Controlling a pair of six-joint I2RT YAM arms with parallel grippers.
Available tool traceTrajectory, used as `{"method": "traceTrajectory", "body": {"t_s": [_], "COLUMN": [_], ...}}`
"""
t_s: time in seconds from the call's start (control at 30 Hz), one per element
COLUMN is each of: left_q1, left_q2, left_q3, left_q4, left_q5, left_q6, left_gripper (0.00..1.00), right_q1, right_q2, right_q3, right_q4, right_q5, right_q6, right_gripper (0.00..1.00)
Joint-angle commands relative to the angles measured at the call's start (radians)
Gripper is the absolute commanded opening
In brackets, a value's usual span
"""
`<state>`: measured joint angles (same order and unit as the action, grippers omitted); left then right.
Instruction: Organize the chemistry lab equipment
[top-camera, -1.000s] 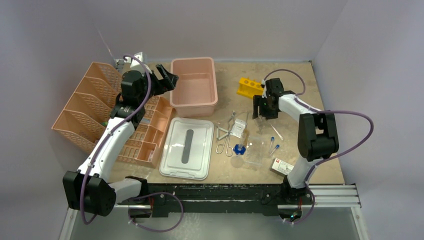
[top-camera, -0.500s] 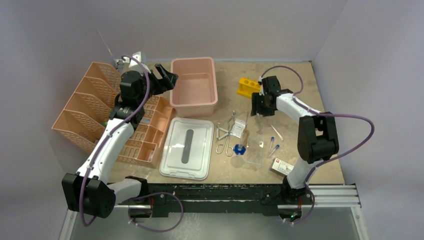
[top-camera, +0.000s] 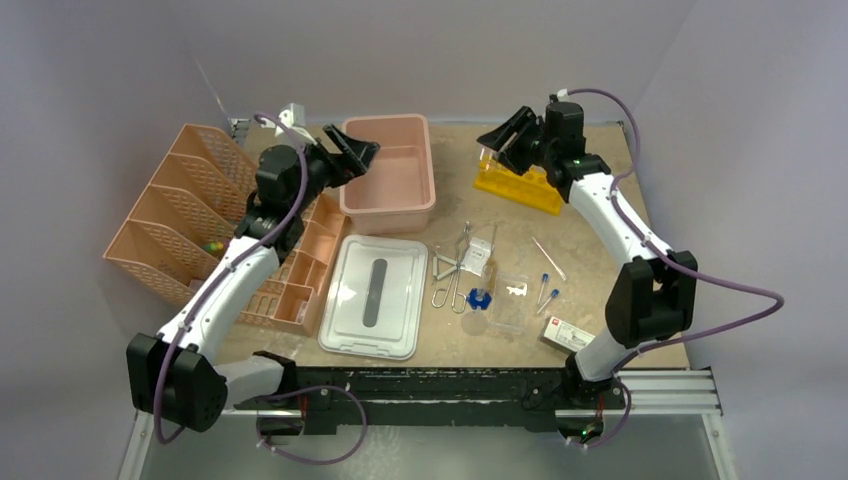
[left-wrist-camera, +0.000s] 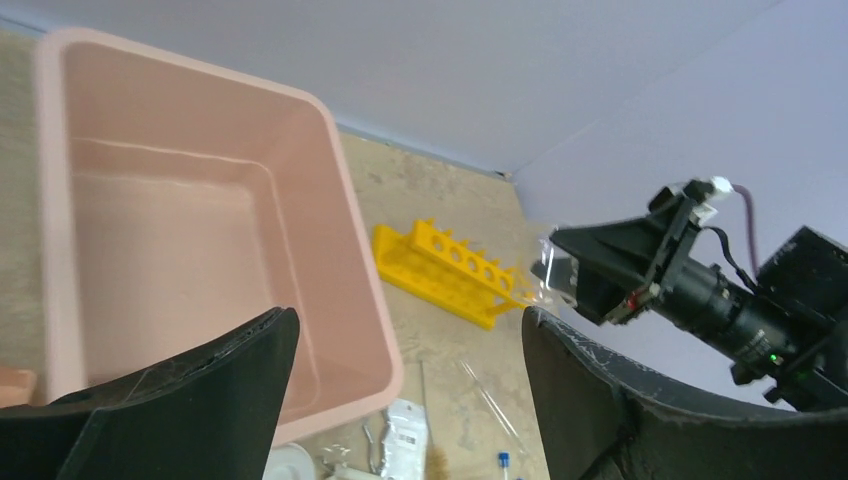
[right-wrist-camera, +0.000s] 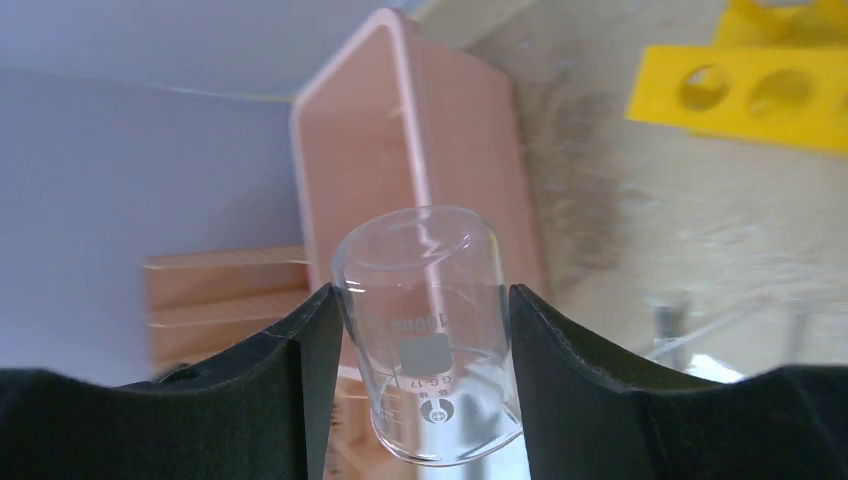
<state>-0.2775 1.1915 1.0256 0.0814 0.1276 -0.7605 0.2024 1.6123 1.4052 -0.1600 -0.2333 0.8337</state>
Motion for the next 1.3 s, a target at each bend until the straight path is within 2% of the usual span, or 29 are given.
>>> {"method": "traceTrajectory", "body": {"t_s": [0.0,0.1,0.27,0.33,0.43,0.53,0.7,0.8,1.1,1.27], "left_q1": [-0.088,-0.174,-0.265,-0.287,-0.303,-0.317,-0.331,-0.334,-0.336,-0.336], "left_q2": [0.043,0.071,0.196,0.243,0.298,0.331,0.345,0.375,0.427,0.448], "left_q3": [0.016,-0.004,0.028,0.063,0.107,0.134,0.108,0.136,0.213,0.239], "left_q4": [0.124,0.213,0.33,0.353,0.367,0.382,0.514,0.489,0.433,0.426], "left_q5": [-0.039,-0.114,-0.095,-0.08,-0.083,-0.1,-0.096,-0.115,-0.125,-0.125], "left_q6": [-0.065,-0.055,-0.057,-0.05,-0.052,-0.061,-0.083,-0.088,-0.037,-0.03], "left_gripper": [0.81,0.81,0.81,0.78,0.67,0.61,0.6,0.57,0.28,0.19], "right_q1": [0.001,0.001,-0.001,0.0,-0.001,-0.001,-0.001,0.0,0.001,0.002], "right_q2": [0.018,0.026,0.051,0.061,0.065,0.061,0.058,0.054,0.048,0.052], "right_q3": [0.031,0.024,0.029,0.019,-0.013,-0.036,-0.054,-0.065,-0.063,-0.064], "right_q4": [0.192,0.264,0.317,0.349,0.43,0.449,0.455,0.467,0.407,0.388], "right_q5": [-0.116,-0.143,-0.269,-0.307,-0.328,-0.344,-0.354,-0.364,-0.392,-0.394], "right_q6": [0.429,0.558,0.727,0.778,0.857,0.885,0.896,0.906,0.904,0.901], "right_gripper": [0.51,0.5,0.5,0.5,0.5,0.5,0.5,0.5,0.49,0.48]}}
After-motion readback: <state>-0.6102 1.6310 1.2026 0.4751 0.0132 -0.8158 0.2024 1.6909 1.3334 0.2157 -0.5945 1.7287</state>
